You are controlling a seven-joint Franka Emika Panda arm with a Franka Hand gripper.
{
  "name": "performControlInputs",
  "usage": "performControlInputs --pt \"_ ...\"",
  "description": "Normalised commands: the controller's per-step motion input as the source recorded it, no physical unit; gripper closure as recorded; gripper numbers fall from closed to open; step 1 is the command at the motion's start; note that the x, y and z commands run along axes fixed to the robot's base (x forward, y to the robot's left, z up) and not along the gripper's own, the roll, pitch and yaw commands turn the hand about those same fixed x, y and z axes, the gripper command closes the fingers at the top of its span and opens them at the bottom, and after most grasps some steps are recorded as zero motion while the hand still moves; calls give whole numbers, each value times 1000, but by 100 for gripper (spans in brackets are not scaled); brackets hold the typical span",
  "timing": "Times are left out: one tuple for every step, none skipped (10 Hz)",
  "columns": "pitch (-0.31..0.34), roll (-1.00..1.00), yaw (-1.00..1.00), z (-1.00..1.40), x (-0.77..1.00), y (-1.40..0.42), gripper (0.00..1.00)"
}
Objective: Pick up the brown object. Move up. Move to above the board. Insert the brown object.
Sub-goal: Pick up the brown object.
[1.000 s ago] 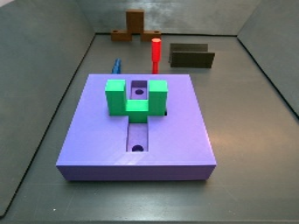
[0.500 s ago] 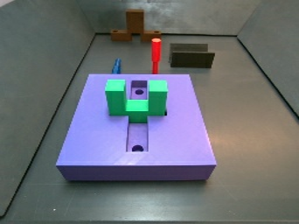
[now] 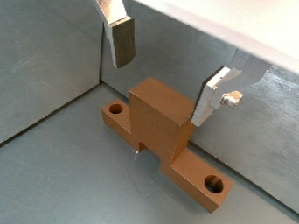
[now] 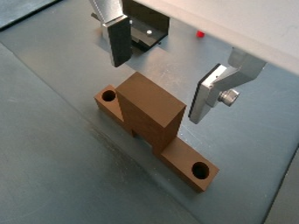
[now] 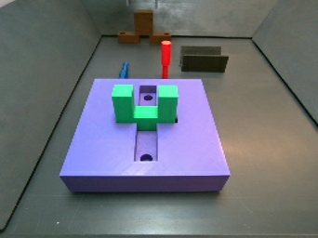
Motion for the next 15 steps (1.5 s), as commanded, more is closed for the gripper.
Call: performControlInputs --pt "0 -1 0 -137 26 94 0" --pt "0 0 0 -171 114 149 0" --pt "20 0 0 -191 223 171 0" --pt "17 0 0 -206 226 189 0" --pt "1 0 0 -189 169 149 0" --pt "0 -26 0 -157 137 37 0" --pt "31 -84 0 -137 106 0 0" --pt "11 -83 0 -143 37 0 0" --pt "3 -79 0 -146 57 0 0" --pt "0 -69 0 -160 23 0 0" --pt "0 -69 0 -166 9 0 0" --pt "0 -39 0 -203 0 14 0" --pt "0 -9 0 -260 0 0 0" --pt "0 -11 0 -260 0 0 0" --pt "0 -7 0 -254 0 0 0"
